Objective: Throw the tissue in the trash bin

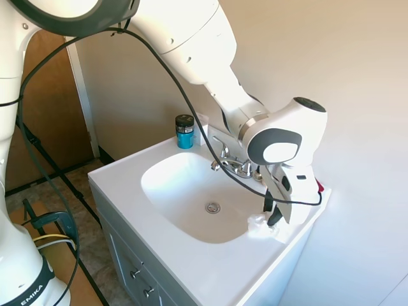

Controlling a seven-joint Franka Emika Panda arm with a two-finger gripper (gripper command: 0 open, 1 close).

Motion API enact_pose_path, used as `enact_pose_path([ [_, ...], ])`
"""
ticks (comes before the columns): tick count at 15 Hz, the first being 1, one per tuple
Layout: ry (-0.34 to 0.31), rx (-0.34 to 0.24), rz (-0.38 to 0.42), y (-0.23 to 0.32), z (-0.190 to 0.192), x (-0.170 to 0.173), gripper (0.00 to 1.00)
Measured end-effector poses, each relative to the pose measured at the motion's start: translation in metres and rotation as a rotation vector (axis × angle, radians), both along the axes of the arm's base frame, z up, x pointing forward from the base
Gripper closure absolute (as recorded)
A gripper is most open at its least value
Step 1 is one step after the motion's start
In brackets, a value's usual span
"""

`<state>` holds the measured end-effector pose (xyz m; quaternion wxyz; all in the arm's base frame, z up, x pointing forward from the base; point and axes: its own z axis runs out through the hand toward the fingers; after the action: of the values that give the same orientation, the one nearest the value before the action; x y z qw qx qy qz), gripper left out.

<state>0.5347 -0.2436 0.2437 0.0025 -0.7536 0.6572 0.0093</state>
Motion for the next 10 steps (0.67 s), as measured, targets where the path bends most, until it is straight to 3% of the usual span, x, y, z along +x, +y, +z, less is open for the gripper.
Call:
enact_pose_path([
  [5, -0.052, 0.009, 0.019, 0.01, 0.033, 0.007, 1.0],
  [10, -0.153, 0.005, 0.124, 0.082, 0.134, 0.006, 1.0],
])
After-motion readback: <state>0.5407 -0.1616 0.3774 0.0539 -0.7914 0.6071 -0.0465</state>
